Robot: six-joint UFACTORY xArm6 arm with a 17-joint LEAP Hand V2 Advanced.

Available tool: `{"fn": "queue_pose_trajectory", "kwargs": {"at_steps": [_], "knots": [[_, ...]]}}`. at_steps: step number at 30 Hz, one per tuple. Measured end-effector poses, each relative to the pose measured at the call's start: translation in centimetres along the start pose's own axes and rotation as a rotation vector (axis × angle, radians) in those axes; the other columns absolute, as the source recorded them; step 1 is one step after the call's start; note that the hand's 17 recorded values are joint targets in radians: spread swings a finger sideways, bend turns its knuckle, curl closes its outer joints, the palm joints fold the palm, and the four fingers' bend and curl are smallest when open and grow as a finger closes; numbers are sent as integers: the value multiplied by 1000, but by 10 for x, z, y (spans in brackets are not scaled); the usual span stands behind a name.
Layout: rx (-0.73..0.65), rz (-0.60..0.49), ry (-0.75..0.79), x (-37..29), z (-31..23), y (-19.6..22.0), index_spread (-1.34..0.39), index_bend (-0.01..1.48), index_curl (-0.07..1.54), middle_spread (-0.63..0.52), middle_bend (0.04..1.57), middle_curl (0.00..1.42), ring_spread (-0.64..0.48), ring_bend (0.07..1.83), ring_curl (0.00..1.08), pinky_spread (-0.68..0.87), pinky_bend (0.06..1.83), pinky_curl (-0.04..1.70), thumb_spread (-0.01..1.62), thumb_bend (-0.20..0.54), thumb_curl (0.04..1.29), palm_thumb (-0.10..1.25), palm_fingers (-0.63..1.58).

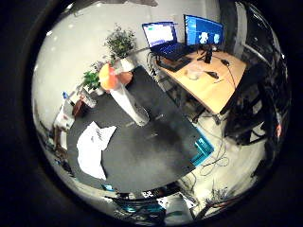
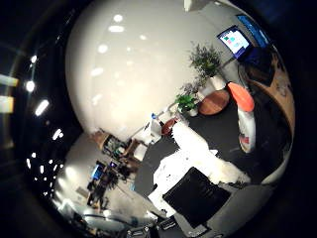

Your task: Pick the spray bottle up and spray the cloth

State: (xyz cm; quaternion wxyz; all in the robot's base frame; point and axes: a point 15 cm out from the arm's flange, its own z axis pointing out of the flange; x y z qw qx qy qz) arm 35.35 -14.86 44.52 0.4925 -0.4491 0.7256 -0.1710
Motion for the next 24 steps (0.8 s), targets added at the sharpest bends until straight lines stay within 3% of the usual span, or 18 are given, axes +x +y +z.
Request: {"fn": "queue_pose_trajectory", "kwargs": {"at_steps": [24], "knots": [[48,262,-113,102,61,8,-219,172,299,120,195,321,292,367,212,598,882,142,1046,-25,486,534,284]]}}
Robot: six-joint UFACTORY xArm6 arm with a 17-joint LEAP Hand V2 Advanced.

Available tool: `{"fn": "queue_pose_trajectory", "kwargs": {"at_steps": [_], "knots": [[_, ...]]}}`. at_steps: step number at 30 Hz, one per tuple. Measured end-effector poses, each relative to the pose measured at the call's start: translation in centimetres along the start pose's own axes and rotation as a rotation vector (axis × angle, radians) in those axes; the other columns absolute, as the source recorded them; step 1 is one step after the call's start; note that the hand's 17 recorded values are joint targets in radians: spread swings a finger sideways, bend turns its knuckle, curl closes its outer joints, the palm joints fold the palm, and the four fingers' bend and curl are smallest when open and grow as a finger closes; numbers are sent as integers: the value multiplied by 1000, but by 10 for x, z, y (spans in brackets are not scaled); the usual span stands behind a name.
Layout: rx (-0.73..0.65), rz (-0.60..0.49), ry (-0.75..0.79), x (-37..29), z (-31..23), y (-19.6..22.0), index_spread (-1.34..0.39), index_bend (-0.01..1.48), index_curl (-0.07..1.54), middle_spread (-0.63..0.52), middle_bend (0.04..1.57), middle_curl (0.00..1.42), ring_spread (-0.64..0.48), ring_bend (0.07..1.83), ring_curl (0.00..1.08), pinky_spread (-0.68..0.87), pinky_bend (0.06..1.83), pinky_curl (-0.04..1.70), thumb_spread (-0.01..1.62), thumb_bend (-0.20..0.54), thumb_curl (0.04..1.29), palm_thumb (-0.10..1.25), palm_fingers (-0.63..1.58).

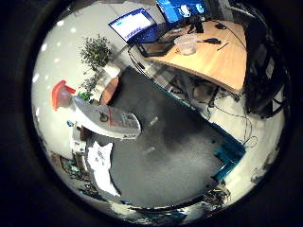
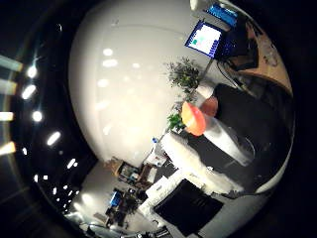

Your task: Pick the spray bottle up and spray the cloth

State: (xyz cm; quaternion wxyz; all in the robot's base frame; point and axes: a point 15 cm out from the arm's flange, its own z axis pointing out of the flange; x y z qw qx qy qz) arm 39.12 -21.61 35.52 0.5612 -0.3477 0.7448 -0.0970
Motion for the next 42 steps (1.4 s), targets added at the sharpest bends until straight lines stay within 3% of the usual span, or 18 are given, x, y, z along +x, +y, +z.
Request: {"fn": "queue_pose_trajectory", "kwargs": {"at_steps": [6,31,42], "knots": [[-16,27,-87,-1,24,10,-196,173,304,137,197,323,299,362,210,595,875,131,1055,-21,483,544,265],[-227,73,-189,-14,124,91,-171,173,312,172,194,315,318,337,214,593,860,123,1066,-23,480,552,234],[-254,81,-175,-3,147,91,-173,159,284,133,230,331,265,449,236,597,881,119,1063,-20,482,570,304]]}}
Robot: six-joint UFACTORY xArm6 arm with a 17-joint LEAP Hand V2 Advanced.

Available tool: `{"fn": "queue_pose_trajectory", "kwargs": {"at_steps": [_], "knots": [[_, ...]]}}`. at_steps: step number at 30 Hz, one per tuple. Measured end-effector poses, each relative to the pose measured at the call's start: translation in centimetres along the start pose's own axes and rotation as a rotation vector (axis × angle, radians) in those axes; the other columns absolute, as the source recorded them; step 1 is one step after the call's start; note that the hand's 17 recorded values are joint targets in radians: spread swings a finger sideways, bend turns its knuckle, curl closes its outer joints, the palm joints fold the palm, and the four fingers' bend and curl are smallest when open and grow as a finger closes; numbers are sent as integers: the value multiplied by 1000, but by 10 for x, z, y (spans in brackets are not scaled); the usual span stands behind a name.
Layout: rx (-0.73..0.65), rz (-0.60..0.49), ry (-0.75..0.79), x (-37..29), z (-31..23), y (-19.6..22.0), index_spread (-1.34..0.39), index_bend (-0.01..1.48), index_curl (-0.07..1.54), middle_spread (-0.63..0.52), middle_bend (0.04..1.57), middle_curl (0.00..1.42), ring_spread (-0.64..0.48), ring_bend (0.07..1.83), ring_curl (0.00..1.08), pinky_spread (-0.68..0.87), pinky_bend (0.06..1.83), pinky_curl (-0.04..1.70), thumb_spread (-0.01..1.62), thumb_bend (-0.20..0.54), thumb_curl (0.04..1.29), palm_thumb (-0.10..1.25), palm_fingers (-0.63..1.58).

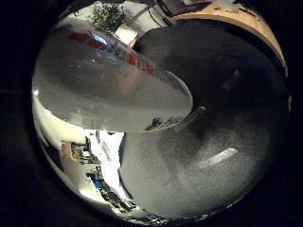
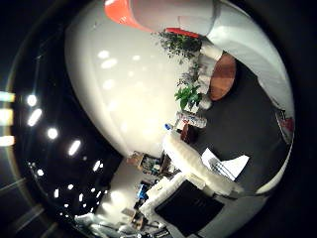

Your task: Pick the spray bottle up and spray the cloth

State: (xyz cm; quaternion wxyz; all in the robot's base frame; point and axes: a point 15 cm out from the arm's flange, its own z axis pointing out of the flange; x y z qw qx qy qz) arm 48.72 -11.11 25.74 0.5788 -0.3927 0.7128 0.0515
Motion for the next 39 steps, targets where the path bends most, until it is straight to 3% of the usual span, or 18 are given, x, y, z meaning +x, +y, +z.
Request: {"fn": "queue_pose_trajectory", "kwargs": {"at_steps": [3,6,7,9,11,13,16,18,19,23,30,39], "knots": [[13,2,-6,0,0,-9,-206,154,271,61,285,343,183,574,254,581,861,98,1057,-17,488,602,422],[8,16,-10,6,5,-12,-284,148,254,-102,385,372,-86,792,298,519,847,63,1049,-15,500,653,590],[10,14,-11,6,6,-15,-320,146,246,-194,466,399,-215,895,328,431,838,40,1047,-20,503,658,681],[10,14,-12,8,7,-19,-367,170,251,-277,525,419,-310,951,344,329,836,13,1042,-18,507,672,737],[12,15,-13,8,8,-20,-451,152,240,-408,590,458,-415,1042,383,-47,1006,28,939,-18,536,750,951],[18,16,-18,6,8,-23,-501,160,240,-460,644,499,-422,1082,415,-345,1112,74,843,-27,556,783,1100],[34,21,-33,1,9,-27,-559,287,323,-443,792,573,-364,1132,457,-538,1139,140,764,-28,582,818,1303],[33,18,-44,-2,12,-26,-562,410,391,-408,880,607,-328,1150,471,-559,1144,177,772,-25,594,828,1370],[30,18,-49,-4,12,-26,-531,599,471,-369,929,624,-299,1174,484,-539,1140,207,865,-6,602,847,1438],[11,5,-91,-15,15,-22,-397,899,606,-281,1086,674,-253,1262,523,-429,1249,313,1018,44,663,962,1392],[-15,-51,-113,-35,21,-23,-300,1051,654,-213,1227,696,-227,1369,562,-338,1333,430,1007,26,774,1041,1279],[-47,-126,-87,-60,3,-23,-282,1107,648,-192,1283,683,-210,1405,566,-317,1323,498,876,-10,911,1039,1258]]}}
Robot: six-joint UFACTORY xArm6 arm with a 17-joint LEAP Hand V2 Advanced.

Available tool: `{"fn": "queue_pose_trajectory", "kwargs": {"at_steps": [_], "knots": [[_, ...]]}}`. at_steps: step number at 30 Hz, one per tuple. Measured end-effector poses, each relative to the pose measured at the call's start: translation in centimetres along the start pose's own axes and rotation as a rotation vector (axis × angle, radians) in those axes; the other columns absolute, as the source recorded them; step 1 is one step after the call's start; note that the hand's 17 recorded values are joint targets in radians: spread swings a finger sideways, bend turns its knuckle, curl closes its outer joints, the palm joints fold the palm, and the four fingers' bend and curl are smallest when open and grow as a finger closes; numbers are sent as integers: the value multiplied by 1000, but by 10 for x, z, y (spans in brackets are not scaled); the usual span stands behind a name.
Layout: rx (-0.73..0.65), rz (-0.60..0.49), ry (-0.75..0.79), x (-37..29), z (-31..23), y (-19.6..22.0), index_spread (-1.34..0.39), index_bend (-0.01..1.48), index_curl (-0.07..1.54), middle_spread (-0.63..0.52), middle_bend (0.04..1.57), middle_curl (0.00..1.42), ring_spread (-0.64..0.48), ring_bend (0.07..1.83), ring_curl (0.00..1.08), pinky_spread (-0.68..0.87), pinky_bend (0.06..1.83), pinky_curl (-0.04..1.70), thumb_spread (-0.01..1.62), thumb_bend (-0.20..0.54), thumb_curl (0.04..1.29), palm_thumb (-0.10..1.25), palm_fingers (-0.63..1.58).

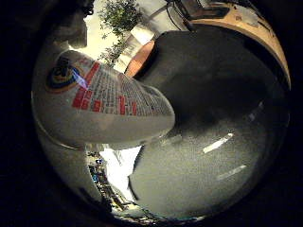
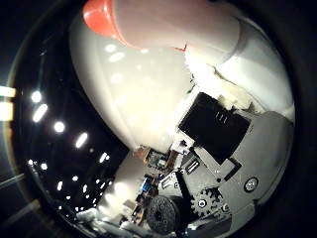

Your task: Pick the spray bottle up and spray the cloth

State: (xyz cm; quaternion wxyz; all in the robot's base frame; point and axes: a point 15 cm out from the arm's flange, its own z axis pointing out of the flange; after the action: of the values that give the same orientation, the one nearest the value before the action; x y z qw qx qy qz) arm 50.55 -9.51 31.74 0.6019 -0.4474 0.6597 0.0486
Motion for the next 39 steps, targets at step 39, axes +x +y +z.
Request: {"fn": "queue_pose_trajectory", "kwargs": {"at_steps": [39], "knots": [[-859,-561,497,-225,6,139,-267,1150,630,-188,1318,657,-207,1426,555,-318,1276,602,731,-15,1074,997,1248]]}}
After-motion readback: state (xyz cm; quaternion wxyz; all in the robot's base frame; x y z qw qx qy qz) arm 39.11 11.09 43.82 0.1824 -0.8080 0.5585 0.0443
